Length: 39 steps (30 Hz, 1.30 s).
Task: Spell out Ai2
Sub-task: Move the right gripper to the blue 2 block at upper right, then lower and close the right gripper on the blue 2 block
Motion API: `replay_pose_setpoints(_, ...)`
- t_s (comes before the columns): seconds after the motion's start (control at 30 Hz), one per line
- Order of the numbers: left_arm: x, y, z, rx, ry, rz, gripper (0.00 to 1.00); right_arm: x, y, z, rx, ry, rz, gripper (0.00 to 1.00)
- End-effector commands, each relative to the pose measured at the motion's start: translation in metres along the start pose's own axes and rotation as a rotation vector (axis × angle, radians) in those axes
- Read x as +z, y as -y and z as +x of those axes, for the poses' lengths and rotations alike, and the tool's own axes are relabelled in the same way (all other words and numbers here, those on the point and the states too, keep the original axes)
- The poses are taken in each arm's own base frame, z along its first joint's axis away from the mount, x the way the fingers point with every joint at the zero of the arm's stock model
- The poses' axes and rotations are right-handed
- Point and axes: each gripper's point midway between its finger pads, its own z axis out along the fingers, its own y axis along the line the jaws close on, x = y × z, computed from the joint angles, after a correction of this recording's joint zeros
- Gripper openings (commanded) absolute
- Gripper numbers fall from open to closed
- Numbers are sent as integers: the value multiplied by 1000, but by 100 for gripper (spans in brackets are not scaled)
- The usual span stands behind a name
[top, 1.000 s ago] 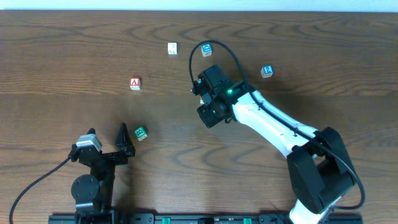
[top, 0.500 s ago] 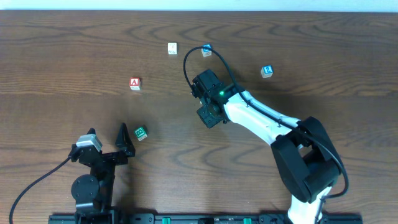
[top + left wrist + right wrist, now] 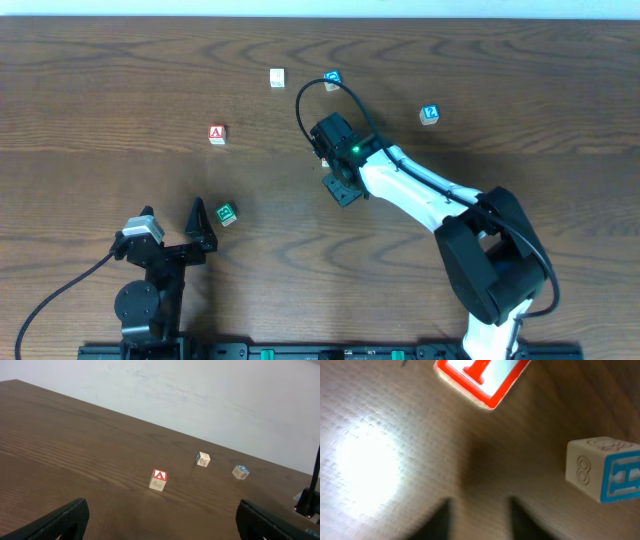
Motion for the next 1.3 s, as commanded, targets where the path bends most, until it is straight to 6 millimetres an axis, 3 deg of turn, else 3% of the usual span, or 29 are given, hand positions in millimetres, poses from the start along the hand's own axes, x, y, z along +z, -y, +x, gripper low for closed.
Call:
replay_pose_setpoints(0.0,3,-8,18,-11,-41,-25,95,-47,7,-33,41,128,-12,1)
replay_pose_setpoints(0.1,3,-8,18,-11,-41,-25,95,-88,47,-54,137,245,97,1)
replay_pose_setpoints(0.17,3,-8,18,-11,-41,-25,95,-99,72,-58,195,283,129,1)
replay_pose_setpoints(0.33,3,-8,18,-11,-41,-25,95,-78,163,-29,561,235,178,1)
replay_pose_setpoints(0.43,3,-8,18,-11,-41,-25,96,-70,187,-24,676,245,136,2)
replay_pose_setpoints(0.5,3,-8,18,-11,-41,-25,95,-67,198,-28,696,272,127,17)
replay_pose_setpoints(0.57,3,-8,18,-11,-41,-25,95,-64,202,-33,662,291,136,22)
replay_pose_setpoints(0.7,3,-8,18,-11,-41,-25,95,-43,211,-39,559,283,216,52)
replay_pose_setpoints(0.77,3,-8,18,-11,-41,-25,95,-30,218,-37,568,266,240,57)
replay_pose_setpoints(0.9,3,-8,18,-11,-41,-25,95,-5,228,-33,593,248,233,62)
replay_pose_setpoints(1.1,3,-8,18,-11,-41,-25,95,6,248,-34,636,286,216,61)
replay_pose_setpoints(1.27,3,-8,18,-11,-41,-25,95,16,249,-31,659,290,123,61)
